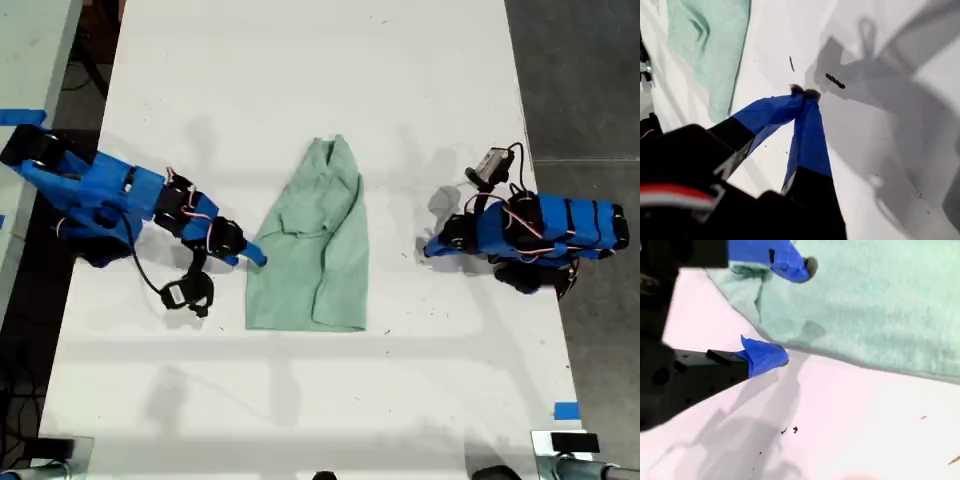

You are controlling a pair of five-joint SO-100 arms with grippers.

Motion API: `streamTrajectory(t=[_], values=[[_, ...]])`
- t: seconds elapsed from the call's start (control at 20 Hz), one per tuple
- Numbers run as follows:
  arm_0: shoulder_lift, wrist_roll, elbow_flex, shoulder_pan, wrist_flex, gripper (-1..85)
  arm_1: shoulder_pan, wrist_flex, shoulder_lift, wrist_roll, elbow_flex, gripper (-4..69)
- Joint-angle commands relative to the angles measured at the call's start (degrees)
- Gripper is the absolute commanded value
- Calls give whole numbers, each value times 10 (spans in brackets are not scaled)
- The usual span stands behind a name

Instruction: Fold t shirt

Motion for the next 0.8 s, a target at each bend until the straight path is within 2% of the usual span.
streamTrajectory(t=[0.0, 0.25, 0.4, 0.45, 0.55, 0.65, 0.75], values=[[-133, -27, -132, 13, 32, 199, -4, 1, 7, -15, 22, -5], [-122, -97, -118, 12, 65, 209, -4, 1, 7, -17, 22, -5], [-156, -103, -127, 11, 48, 203, -5, 1, 7, -15, 22, -6], [-173, -104, -129, 5, 44, 156, -5, 1, 7, -15, 22, -6], [-215, -93, -135, -4, 22, -1, -5, 1, 7, -15, 22, -8], [-200, -97, -152, -2, 37, -2, -5, 1, 7, -15, 22, -8], [-155, -108, -196, 4, 93, -2, -5, 1, 7, -15, 22, -9]])
